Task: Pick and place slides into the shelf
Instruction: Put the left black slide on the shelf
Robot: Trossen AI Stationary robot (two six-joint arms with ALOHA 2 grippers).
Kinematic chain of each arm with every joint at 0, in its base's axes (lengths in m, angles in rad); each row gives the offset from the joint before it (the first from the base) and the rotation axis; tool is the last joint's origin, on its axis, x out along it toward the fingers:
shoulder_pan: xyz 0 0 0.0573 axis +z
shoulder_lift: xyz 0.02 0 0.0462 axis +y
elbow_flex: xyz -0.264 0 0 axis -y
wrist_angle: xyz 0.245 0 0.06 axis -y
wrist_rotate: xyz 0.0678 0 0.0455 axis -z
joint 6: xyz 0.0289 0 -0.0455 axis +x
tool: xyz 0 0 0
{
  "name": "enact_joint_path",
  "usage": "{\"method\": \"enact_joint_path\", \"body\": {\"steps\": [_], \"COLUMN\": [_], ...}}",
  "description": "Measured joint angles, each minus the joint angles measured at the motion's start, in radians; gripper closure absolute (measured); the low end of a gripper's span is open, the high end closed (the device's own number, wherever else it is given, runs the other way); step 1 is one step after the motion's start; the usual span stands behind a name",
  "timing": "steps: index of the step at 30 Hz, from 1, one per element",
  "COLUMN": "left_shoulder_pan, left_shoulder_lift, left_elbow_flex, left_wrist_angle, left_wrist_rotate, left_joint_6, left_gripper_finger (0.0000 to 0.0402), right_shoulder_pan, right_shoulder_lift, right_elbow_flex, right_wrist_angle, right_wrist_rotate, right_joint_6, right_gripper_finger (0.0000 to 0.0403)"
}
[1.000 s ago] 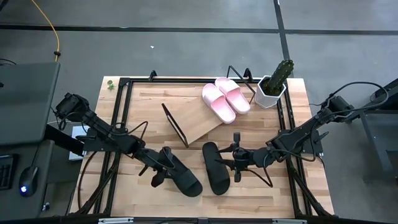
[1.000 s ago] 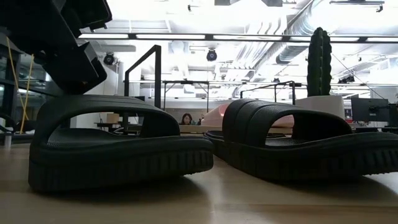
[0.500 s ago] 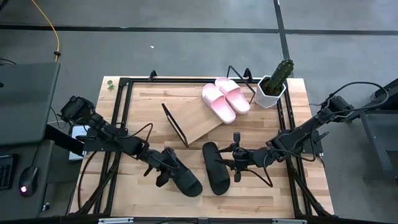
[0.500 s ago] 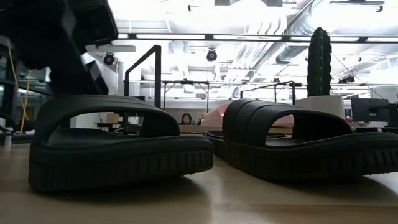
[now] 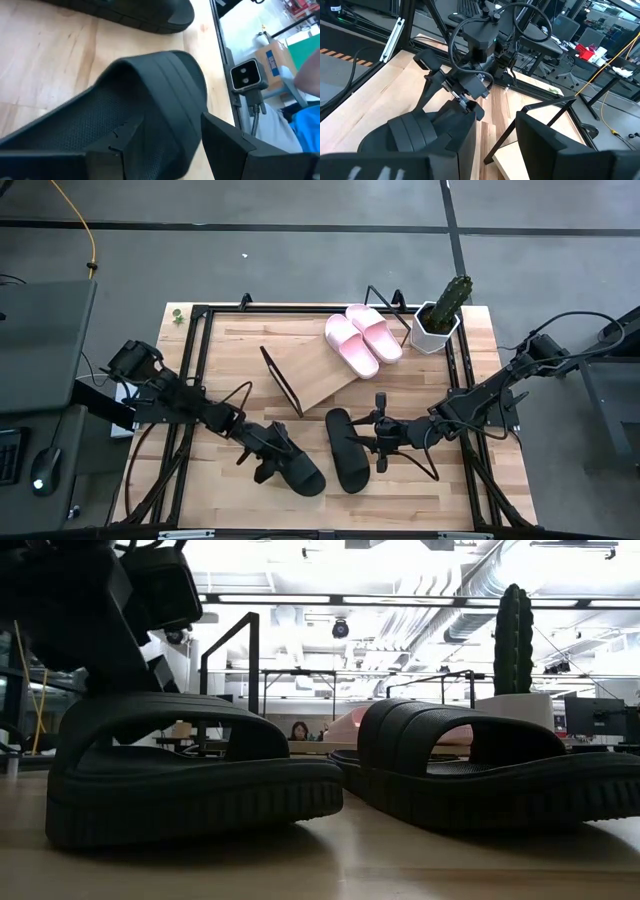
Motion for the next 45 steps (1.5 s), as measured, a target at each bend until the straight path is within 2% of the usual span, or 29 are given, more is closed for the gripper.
{"method": "enact_joint_path", "body": {"steps": [20,45], "left_shoulder_pan": [0.000,-0.002], "left_shoulder_lift": [0.010,0.010], "left_elbow_flex": [0.000,0.000], "left_wrist_angle": [0.023,0.024], "left_wrist_rotate": [0.011,0.015], "left_joint_6": [0.000,0.032], "left_gripper_finger": [0.0230,0.0358], "right_shoulder_pan": [0.000,0.000], "right_shoulder_lift": [0.000,0.000], "right_elbow_flex": [0.000,0.000], "right_wrist_angle": [0.000,0.000], "right_wrist_rotate": [0.005,0.004], "right_joint_6": [0.000,0.000], "right_gripper_finger": [0.0274,0.0274]}}
